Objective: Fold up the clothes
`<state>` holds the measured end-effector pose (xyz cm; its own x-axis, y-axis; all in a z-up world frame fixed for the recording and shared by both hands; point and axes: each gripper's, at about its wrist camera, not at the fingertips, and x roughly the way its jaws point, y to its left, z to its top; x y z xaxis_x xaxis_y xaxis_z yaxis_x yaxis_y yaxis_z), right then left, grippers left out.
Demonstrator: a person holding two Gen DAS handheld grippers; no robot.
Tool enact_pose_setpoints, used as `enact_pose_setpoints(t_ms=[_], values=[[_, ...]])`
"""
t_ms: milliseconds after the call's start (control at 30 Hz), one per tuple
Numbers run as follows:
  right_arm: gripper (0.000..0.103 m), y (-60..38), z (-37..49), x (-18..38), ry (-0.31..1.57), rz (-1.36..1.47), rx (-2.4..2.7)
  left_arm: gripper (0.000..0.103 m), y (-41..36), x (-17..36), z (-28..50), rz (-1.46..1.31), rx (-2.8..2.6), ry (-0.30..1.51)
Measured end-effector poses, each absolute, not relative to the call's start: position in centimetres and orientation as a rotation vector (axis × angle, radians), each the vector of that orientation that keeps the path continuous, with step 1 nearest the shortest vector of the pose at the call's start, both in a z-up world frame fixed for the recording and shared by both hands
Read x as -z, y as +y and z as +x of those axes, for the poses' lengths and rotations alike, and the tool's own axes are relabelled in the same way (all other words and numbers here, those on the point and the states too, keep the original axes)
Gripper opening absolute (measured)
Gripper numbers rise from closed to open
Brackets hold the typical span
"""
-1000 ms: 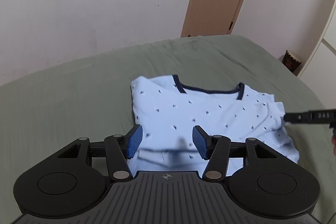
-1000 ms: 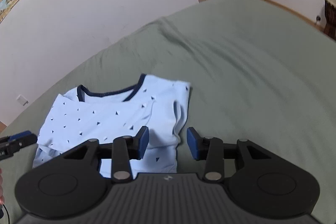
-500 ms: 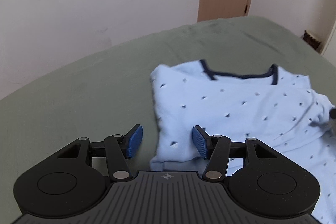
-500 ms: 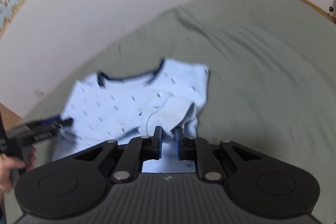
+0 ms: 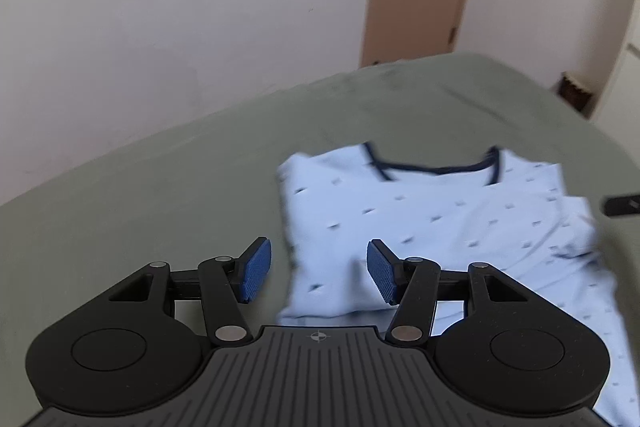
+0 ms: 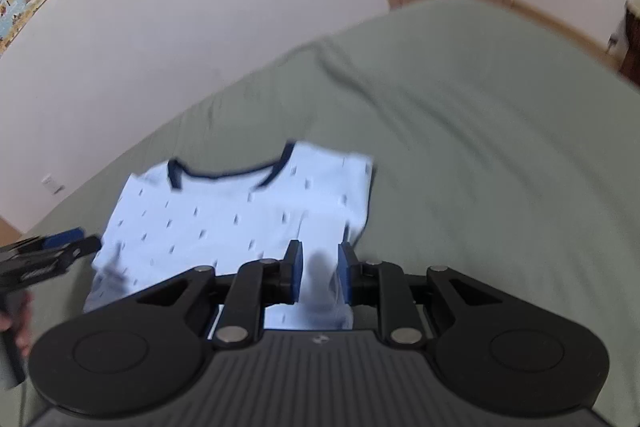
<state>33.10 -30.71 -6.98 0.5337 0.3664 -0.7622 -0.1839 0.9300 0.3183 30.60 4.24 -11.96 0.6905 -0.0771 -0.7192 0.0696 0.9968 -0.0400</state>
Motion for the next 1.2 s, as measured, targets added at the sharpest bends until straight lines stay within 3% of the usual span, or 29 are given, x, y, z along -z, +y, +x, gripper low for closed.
enact_pose_setpoints(t_ms=[233,333,433,633,933,1200], values=[[0.021,-28.0,34.1,9.7,1.06,0.142,-0.374,0.054,4.4,15.4,31.6,0.002,0.05,0.886],[0.004,-29.1,34.7,11.1,1.073,0.175,-0.337,0.055,5.6,16.0,31.2,-0.046,0.076,0.877],[0.002,-30.1,34.7,11.1,1.075,0.24,-0.326,0.055,6.2,15.7,30.7,-0.06,0.071,0.881],[0.023,-33.0,31.6,7.4,0.998,0.338,-0.318,0.055,7.0,13.5,28.0,-0.051,0.054,0.9],[0.05,-33.5,20.6,3.5,0.971,0.27,-0.357,0.055,6.0,10.4,19.1,-0.049,0.073,0.926],[0.052,-32.8,11.8,4.0,1.027,0.278,-0.346,0.055,5.1,9.1,13.1,-0.116,0.066,0.914]])
